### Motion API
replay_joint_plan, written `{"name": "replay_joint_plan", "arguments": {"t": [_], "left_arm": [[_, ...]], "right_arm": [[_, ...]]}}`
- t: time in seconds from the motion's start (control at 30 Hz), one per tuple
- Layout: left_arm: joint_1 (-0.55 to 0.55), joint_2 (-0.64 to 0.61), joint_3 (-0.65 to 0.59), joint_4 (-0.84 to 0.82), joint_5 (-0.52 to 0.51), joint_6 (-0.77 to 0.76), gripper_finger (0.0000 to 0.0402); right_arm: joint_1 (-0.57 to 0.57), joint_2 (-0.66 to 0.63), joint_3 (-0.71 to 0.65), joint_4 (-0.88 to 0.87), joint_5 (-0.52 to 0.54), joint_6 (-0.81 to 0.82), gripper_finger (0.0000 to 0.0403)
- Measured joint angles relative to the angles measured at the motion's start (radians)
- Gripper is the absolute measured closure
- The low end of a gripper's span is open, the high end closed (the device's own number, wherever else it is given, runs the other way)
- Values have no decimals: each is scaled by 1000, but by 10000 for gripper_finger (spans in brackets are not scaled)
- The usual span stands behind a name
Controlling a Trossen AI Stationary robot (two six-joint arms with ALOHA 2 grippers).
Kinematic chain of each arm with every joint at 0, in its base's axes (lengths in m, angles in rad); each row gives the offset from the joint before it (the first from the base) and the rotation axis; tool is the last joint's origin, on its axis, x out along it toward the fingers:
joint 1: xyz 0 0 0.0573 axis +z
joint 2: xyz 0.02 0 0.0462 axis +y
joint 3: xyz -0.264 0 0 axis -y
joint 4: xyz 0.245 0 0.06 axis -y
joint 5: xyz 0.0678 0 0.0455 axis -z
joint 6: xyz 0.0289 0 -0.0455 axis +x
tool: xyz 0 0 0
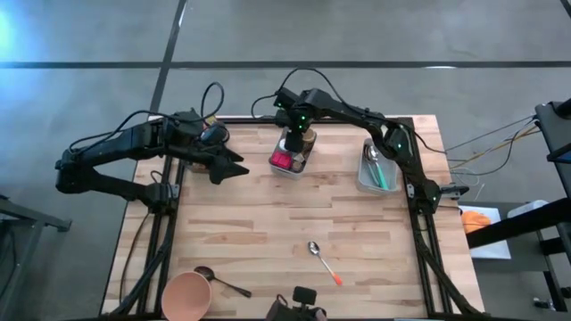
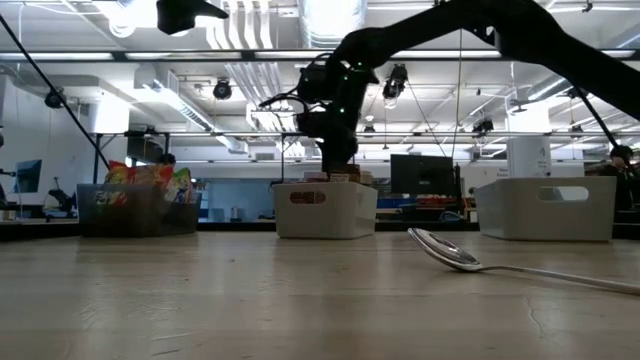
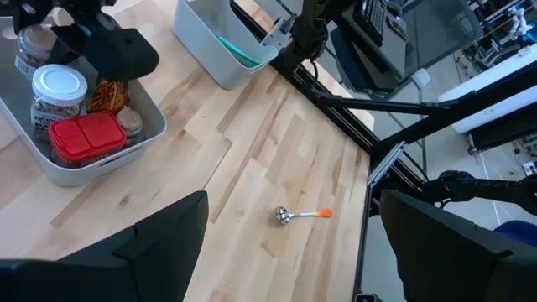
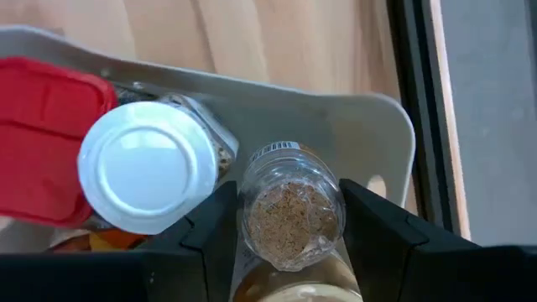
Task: Pick & Place Food Item
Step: Put the brown seasoning bottle into the left gray bin
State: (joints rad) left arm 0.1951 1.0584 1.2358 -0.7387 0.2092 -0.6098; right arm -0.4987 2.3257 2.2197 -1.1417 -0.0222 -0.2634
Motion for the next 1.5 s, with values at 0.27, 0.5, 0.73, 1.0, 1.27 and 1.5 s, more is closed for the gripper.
{"name": "replay_joint_plan", "arguments": {"t": [0.27,0.5,0.73,1.0,1.27,1.5], "left_arm": [[0,0,0,0,0,0,48],[-1,0,0,-18,0,0,48],[-1,0,0,-25,0,0,48],[-5,0,0,-25,0,-1,48],[-8,0,0,-25,0,-16,48],[-10,0,0,-26,0,-20,48]], "right_arm": [[5,0,0,12,0,-226,235],[20,0,-14,15,4,-464,235],[43,0,-35,21,52,-680,235],[45,0,-79,27,51,-777,235],[45,0,-115,74,49,-796,235],[45,0,-135,86,49,-829,235]]}}
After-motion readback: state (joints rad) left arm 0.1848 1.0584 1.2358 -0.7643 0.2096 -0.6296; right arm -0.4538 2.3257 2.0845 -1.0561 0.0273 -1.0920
